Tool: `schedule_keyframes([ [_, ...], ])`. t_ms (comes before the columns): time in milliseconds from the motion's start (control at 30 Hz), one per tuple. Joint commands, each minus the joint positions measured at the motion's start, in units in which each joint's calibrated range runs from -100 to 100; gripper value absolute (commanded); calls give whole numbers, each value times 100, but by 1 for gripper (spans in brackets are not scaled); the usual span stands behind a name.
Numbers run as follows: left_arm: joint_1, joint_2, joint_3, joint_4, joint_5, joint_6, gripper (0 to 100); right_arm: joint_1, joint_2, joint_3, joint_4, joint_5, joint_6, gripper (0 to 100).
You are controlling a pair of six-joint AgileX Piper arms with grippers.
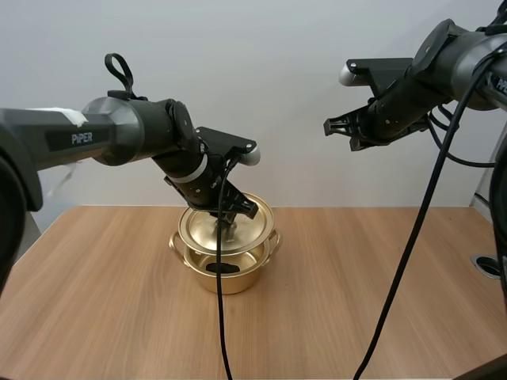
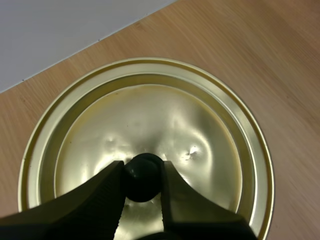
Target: Open the pot, put the car inside, and close it
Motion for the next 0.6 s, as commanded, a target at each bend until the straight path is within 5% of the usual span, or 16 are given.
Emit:
schedule_keyframes([
  [0,4,186,7,12,-23,15,0,-1,-4,-2,-3,8,-15,0],
  [567,4,1057,7,87,-530,22,0,-1,-4,-2,-3,25,-139,0],
])
